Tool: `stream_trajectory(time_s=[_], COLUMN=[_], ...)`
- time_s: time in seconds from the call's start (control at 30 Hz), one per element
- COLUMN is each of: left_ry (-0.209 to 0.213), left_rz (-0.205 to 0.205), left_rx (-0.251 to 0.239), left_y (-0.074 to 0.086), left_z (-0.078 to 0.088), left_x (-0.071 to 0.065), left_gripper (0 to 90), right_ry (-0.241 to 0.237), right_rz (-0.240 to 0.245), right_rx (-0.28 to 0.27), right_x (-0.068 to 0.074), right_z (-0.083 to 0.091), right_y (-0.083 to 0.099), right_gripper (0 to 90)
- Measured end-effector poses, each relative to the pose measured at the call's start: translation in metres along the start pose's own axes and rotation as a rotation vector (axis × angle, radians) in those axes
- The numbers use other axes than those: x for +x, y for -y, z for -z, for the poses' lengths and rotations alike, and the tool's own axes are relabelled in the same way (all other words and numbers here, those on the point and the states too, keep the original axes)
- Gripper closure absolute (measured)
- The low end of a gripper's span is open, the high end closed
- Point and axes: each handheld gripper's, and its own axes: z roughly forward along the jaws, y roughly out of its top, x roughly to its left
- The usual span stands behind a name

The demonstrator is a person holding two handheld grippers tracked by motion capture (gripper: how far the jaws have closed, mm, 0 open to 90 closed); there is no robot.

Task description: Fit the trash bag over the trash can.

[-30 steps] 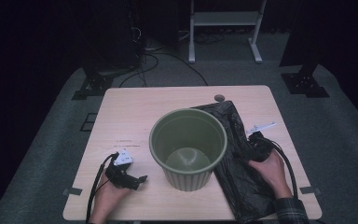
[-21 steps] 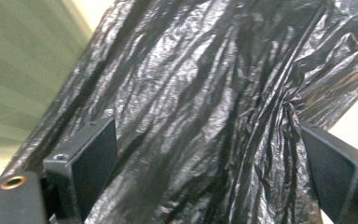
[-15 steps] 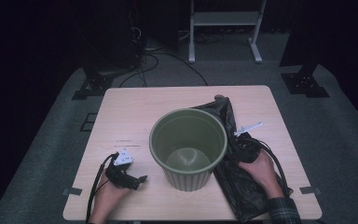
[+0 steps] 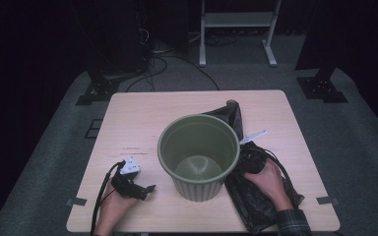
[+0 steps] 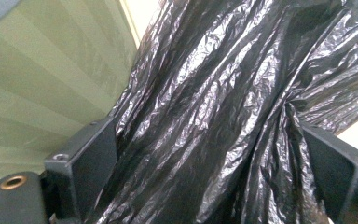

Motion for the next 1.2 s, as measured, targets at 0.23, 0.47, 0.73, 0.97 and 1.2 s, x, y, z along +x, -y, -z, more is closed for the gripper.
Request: stream_trajectory(time_s=[0.23,0.47,0.73,0.97,1.2], left_ry=[0.0,0.0,0.0,0.0,0.0], left_rz=[0.0,0.0,0.0,0.0,0.0], left_rx=[0.0,0.0,0.0,0.0,0.0], left_y=[0.0,0.0,0.0,0.0,0.0], left_z=[0.0,0.0,0.0,0.0,0.0], left_x=[0.0,0.0,0.0,0.0,0.0], left_gripper=[0.0,0.0,0.0,0.0,0.0], right_ry=[0.06,0.134,0.134,0.1,0.019], right_rz=[0.033,0.098,0.102,0.131,0.134], right_rx=[0.011,0.023,-0.009,-0.072,-0.056], right_x=[0.009,0.018,0.02,0.022,0.022], right_z=[-0.005,-0.009,-0.006,-0.002,0.0], right_y=[-0.002,-0.002,0.0,0.008,0.01], right_gripper=[9.4,12.1,32.3,68.5,88.3])
